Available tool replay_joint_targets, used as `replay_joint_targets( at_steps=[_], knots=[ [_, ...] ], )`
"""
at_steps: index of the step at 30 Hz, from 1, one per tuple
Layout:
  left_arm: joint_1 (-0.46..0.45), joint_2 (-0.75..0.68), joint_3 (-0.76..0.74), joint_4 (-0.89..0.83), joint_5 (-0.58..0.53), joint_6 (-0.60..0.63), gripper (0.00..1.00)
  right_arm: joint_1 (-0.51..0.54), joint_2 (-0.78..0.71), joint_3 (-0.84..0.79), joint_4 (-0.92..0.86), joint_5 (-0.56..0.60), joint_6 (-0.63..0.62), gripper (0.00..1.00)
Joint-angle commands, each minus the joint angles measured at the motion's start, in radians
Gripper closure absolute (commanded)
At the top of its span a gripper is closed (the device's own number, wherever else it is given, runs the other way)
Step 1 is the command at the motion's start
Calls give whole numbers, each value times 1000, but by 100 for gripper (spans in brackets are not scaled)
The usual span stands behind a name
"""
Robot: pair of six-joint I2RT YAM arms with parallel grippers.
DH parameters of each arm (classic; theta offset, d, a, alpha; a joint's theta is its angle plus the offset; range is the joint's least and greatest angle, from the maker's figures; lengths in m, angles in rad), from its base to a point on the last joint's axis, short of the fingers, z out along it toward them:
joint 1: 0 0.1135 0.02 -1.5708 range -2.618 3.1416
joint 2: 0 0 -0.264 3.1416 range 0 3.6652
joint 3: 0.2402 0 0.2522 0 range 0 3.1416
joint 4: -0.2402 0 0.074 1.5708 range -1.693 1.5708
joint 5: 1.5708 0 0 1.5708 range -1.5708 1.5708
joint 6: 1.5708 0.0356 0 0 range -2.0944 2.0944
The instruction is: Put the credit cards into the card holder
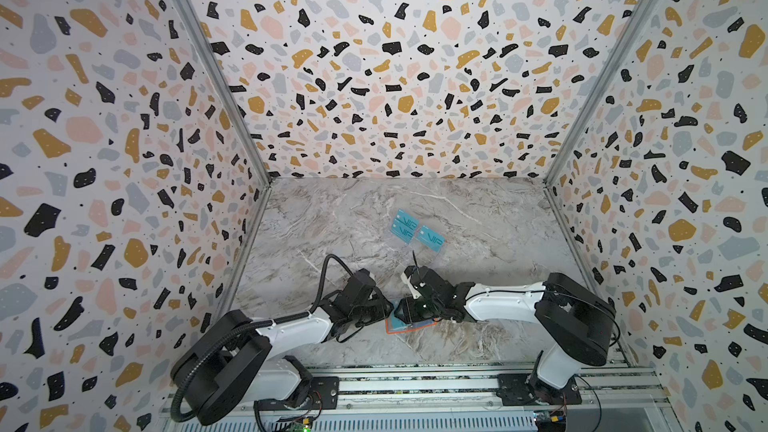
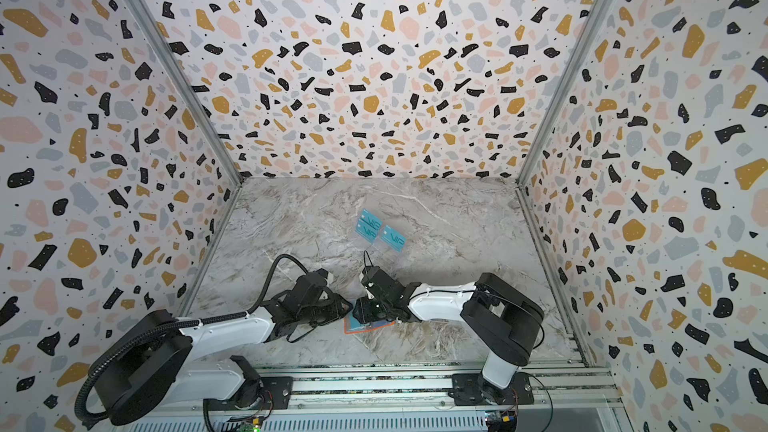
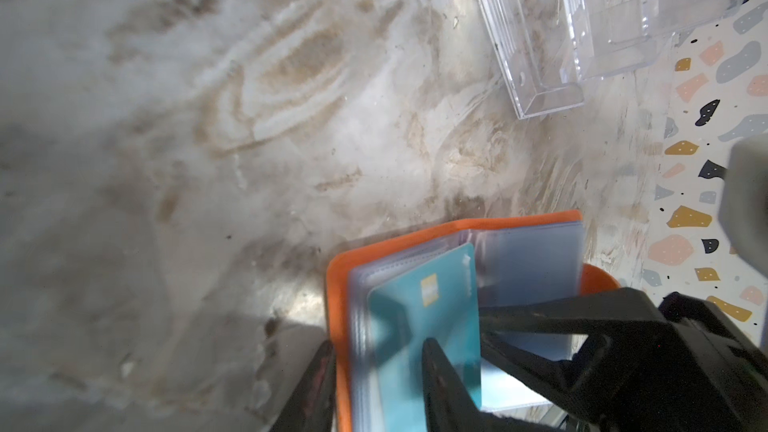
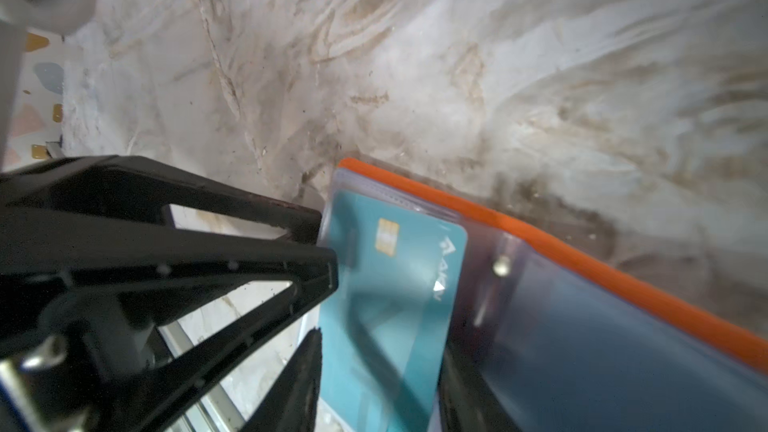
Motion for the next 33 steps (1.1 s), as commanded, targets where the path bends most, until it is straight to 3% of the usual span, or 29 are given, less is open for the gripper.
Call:
replay_joint_targets(
  at_steps=[1,11,20,33],
  knots=[
    [-2,5,-18,52,53,-9,63,32,33,67,-110,33,-51,54],
    [-2,-10,-38,70,27,-15,64,21,-26,56,-153,-16,50,46],
    [-2,-1,-35,79,38,-19,65,29,-16,78,-240,-40,42,47],
    [-6,3,-47,86,38,-33,66,37,0,121,-398,33,-37,50]
  ],
)
